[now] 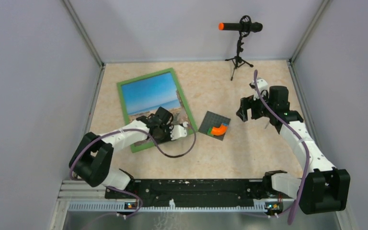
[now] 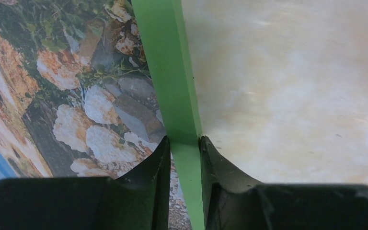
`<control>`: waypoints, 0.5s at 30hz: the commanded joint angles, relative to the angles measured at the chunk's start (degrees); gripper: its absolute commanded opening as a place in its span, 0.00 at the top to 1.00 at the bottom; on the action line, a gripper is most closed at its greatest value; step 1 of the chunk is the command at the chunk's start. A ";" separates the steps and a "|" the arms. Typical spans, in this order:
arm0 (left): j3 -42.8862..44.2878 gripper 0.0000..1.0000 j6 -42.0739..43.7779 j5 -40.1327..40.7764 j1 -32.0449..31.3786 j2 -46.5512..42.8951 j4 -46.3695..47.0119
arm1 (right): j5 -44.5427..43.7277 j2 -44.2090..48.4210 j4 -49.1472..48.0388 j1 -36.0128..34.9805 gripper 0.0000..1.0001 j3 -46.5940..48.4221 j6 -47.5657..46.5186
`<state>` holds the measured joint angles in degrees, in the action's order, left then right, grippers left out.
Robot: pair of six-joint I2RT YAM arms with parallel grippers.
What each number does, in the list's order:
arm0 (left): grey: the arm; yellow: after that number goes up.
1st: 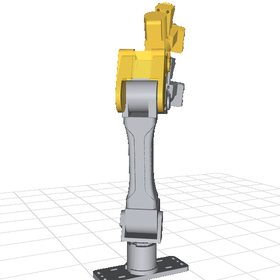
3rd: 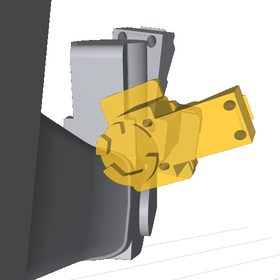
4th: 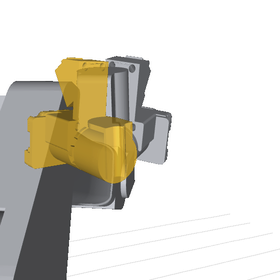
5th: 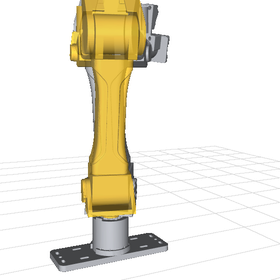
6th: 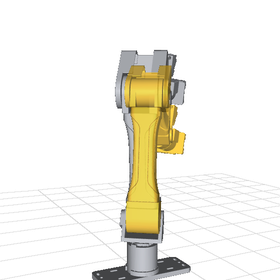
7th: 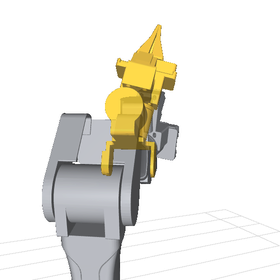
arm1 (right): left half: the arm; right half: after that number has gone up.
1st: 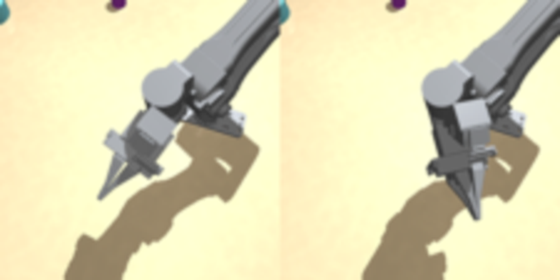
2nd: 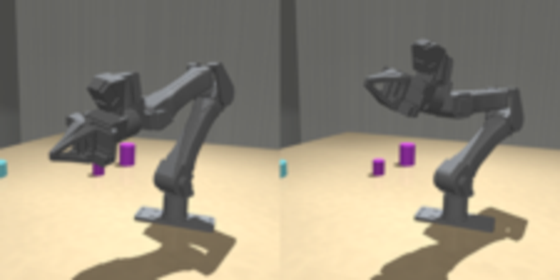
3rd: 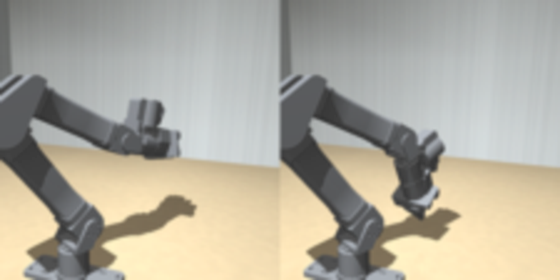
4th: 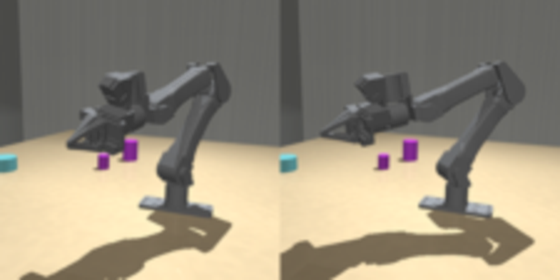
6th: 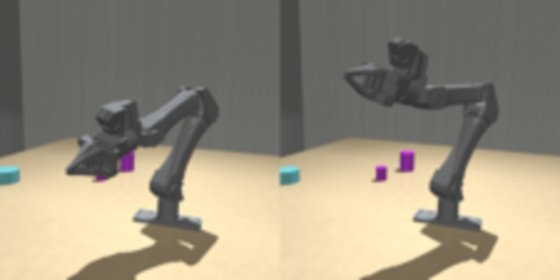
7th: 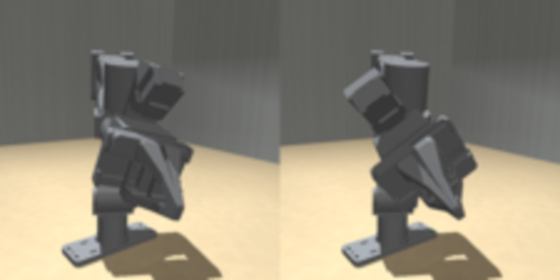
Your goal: Take the photo out of the frame
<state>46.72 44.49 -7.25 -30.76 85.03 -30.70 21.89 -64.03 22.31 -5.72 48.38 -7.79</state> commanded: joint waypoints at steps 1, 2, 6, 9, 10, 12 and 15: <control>-5.56 1.00 4.09 -3.53 -7.80 -1.62 -11.16 | 1.37 0.56 -1.03 -0.09 0.16 1.21 0.32; -5.67 1.00 4.19 -3.96 -9.07 -1.77 -10.79 | 1.32 0.57 -1.03 -0.10 0.16 1.27 0.32; -4.24 1.00 3.00 -5.81 -16.02 0.74 -8.42 | 1.16 0.28 -0.87 -0.02 0.16 1.91 0.94; 0.12 1.00 0.52 -6.92 -21.95 5.70 -6.44 | 1.27 -0.21 -0.61 0.51 0.16 2.56 1.39; 1.56 1.00 -0.09 -6.77 -23.83 7.45 -5.53 | 1.31 -0.26 -0.60 0.91 0.16 2.73 1.52; 4.63 1.00 -0.53 -6.09 -27.11 10.76 -3.53 | 1.75 -0.36 -0.60 1.81 0.16 3.06 1.68; 10.26 1.00 -0.01 -6.50 -30.05 15.65 -1.93 | 3.53 -0.52 -0.24 3.77 0.16 3.41 1.90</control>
<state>53.76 42.19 -0.86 -54.96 92.09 -38.54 22.92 -64.36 22.37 -4.29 48.56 -6.83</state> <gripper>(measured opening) 0.295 0.842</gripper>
